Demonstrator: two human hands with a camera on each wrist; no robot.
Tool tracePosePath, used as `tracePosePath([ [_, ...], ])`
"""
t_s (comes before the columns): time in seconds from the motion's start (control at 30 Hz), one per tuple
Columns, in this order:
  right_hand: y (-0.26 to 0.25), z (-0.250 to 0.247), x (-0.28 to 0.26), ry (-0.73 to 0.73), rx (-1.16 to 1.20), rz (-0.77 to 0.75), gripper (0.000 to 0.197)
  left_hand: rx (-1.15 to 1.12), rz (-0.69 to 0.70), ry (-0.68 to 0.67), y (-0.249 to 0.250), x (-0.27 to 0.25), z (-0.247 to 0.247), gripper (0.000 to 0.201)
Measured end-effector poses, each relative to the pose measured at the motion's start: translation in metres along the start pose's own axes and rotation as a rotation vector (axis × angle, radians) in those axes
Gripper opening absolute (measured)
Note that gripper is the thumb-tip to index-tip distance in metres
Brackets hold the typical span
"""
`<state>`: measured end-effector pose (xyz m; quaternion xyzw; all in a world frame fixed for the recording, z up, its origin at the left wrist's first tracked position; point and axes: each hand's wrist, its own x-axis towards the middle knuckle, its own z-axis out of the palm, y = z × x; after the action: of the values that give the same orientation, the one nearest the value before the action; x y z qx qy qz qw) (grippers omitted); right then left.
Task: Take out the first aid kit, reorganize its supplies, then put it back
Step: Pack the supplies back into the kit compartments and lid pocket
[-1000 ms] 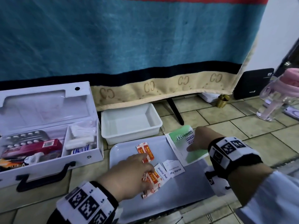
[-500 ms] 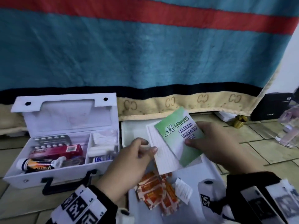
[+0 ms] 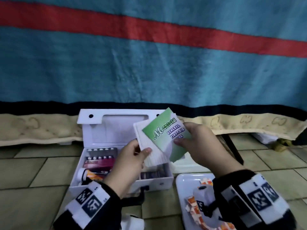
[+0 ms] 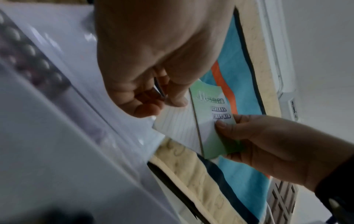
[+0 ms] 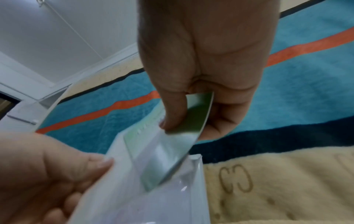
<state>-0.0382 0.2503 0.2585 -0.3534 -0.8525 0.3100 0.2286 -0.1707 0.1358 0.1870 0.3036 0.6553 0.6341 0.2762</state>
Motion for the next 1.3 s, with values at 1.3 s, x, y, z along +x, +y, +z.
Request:
tracePosePath([
  [1.3, -0.057, 0.107, 0.112, -0.011, 0.573, -0.451, 0.057, 1.194, 0.423, -0.161, 0.020, 0.038, -0.173, 0.004],
])
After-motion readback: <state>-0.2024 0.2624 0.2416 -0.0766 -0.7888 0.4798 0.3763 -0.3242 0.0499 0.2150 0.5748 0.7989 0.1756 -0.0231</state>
